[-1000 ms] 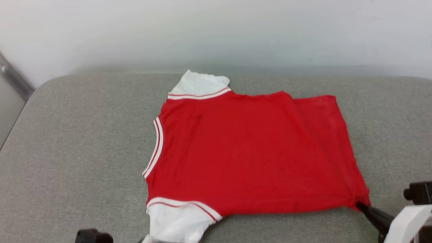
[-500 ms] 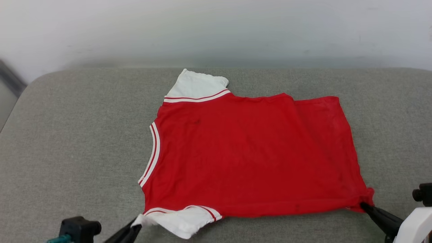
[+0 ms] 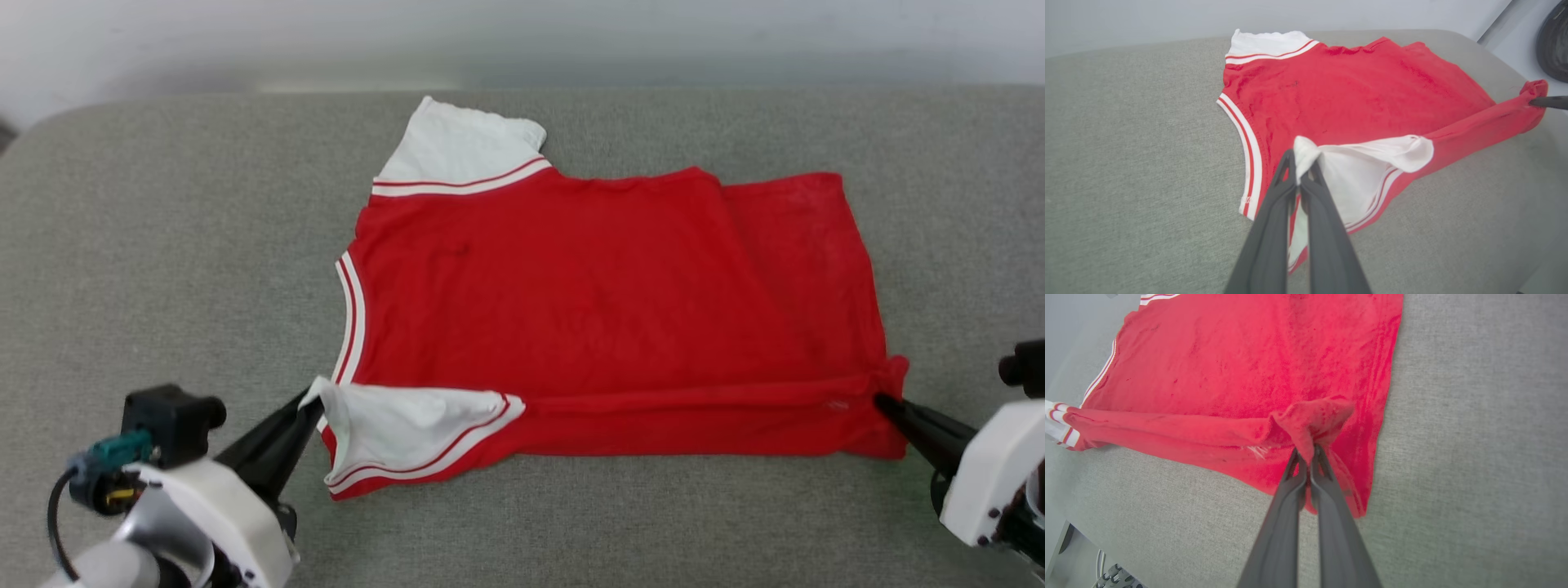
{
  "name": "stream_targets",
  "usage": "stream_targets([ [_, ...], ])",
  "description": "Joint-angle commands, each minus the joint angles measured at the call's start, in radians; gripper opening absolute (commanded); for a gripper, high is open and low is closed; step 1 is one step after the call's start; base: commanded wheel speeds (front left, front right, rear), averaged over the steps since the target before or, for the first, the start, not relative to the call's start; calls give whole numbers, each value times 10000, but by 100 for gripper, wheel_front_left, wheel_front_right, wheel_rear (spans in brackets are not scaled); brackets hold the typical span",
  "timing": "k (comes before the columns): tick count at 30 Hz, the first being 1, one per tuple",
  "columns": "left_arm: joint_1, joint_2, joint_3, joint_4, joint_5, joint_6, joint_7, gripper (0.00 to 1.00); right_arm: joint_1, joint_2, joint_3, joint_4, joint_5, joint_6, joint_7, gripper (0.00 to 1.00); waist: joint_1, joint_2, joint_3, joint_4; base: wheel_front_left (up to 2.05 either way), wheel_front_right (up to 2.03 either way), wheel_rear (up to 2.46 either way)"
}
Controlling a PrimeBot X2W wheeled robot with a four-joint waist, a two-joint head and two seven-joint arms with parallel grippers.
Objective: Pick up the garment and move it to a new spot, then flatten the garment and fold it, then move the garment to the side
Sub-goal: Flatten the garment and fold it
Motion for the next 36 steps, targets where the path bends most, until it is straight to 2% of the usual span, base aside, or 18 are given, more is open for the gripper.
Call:
stream_targets([
  [1, -162, -20, -4, 36, 70, -29, 34, 0, -142, 75, 6, 30, -16, -7, 25, 0, -2, -1, 180, -28, 0, 0, 0],
  [8, -1650, -686, -293, 1539, 322, -617, 377, 0, -1188, 321, 163, 653, -692, -7, 552, 0, -2, -1, 860, -26, 0, 0, 0],
  [13, -2512, -1146, -662, 2652, 802, -692, 666, 0, -1840, 474, 360, 1159, -1173, -7, 830, 0, -2, -1, 1205, -30, 0, 0, 0],
  [22, -3202, -1960, -1003, 4357, 1119, -941, 319, 0, -2341, 768, 773, 1806, -1762, -7, 1023, 0, -2, -1, 1271, -16, 0, 0, 0],
  [23, -3229, -2040, -1031, 4506, 1132, -960, 262, 13, -2314, 783, 804, 1896, -1822, -7, 1053, 0, -2, -1, 1203, -8, 0, 0, 0],
  [24, -3247, -2102, -1042, 4636, 1133, -963, 197, 60, -2304, 772, 839, 1941, -1940, -7, 1035, 0, -2, -1, 1140, 1, 0, 0, 0],
  [25, -3225, -2191, -1032, 4794, 1045, -959, 205, 100, -2304, 778, 848, 1960, -2077, -7, 919, 92, -2, -1, 1072, 3, 0, 0, 0],
  [26, -3208, -2246, -1058, 4896, 1062, -962, 180, 100, -2293, 827, 865, 2012, -2154, -7, 915, 100, -2, -1, 992, 1, 0, 0, 0],
  [32, -2902, -2340, -932, 5064, 967, -552, -26, 100, -2234, 655, 1185, 1670, -2594, -7, 971, 100, -2, -1, 400, -21, 0, 0, 0],
  [36, -2464, -2238, -735, 4705, 681, 9, 255, 100, -2020, 491, 1113, 1277, -3039, -6, 1263, 100, -2, -1, -9, -11, 0, 0, 0],
])
